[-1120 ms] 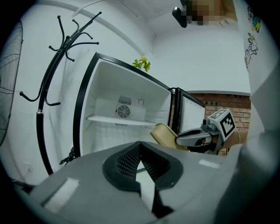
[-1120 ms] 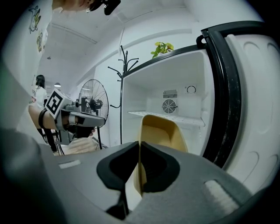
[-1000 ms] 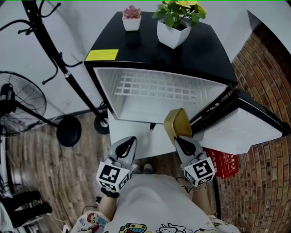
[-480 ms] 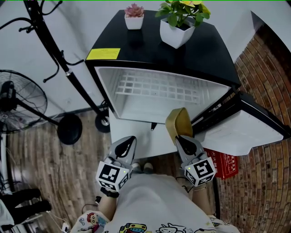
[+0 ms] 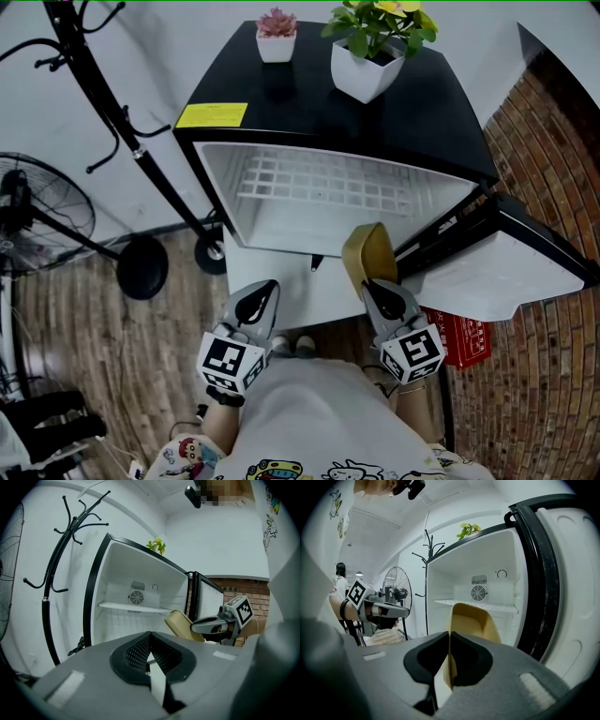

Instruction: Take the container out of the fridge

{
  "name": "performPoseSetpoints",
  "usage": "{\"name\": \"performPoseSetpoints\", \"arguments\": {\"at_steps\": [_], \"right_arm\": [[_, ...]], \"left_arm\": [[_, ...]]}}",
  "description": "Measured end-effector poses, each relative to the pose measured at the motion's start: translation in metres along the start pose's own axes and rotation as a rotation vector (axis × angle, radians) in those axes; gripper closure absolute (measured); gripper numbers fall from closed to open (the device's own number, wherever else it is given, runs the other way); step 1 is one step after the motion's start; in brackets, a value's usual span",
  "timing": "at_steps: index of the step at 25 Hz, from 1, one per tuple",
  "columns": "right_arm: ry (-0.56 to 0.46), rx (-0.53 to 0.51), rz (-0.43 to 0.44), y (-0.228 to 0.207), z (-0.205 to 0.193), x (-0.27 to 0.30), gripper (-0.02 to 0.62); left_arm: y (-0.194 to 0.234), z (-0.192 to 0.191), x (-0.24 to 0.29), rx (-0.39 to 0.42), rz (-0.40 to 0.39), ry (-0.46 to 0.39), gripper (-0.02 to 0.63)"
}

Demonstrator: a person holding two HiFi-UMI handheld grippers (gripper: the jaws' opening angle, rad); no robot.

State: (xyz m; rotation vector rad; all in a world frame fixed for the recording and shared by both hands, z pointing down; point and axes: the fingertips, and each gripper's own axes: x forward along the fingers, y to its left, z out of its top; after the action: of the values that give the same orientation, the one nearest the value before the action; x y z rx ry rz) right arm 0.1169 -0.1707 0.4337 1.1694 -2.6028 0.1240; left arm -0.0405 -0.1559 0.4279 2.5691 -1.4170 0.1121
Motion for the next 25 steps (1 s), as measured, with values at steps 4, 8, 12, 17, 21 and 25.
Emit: {"name": "performPoseSetpoints", "arguments": {"at_steps": [4, 8, 12, 17, 21, 25], "right_arm": [[-0.002, 0.000, -0.002, -0.0018, 0.0012, 0.0016, 0.578], [-0.005, -0.002, 0.000, -0.0029, 0.0025, 0.0031, 0.578], [-0.006, -0.007, 0.006, -0.0030, 0.0043, 0.0056, 0.578], [-0.008, -0.013, 0.014, -0.0031, 0.0066, 0.0087, 0.578], [-0.012, -0.022, 0.027, -0.0013, 0.0077, 0.0100, 0.578], [-0.015, -0.011, 0.020, -0.0031, 0.0073, 0.0086, 0.578]], "left_arm": [[0.0033, 0.0010, 0.0012, -0.002, 0.005, 0.002, 0.603], [0.0058, 0.0027, 0.0015, -0.003, 0.012, 0.002, 0.603], [0.0081, 0.0014, 0.0023, -0.001, 0.015, 0.000, 0.603], [0.0093, 0.0024, 0.0040, -0.001, 0.017, -0.001, 0.603], [0.0102, 0.0019, 0.0050, -0.001, 0.019, -0.003, 0.603], [0.0107, 0.0020, 0.0052, -0.003, 0.021, -0.005, 0.604]]}}
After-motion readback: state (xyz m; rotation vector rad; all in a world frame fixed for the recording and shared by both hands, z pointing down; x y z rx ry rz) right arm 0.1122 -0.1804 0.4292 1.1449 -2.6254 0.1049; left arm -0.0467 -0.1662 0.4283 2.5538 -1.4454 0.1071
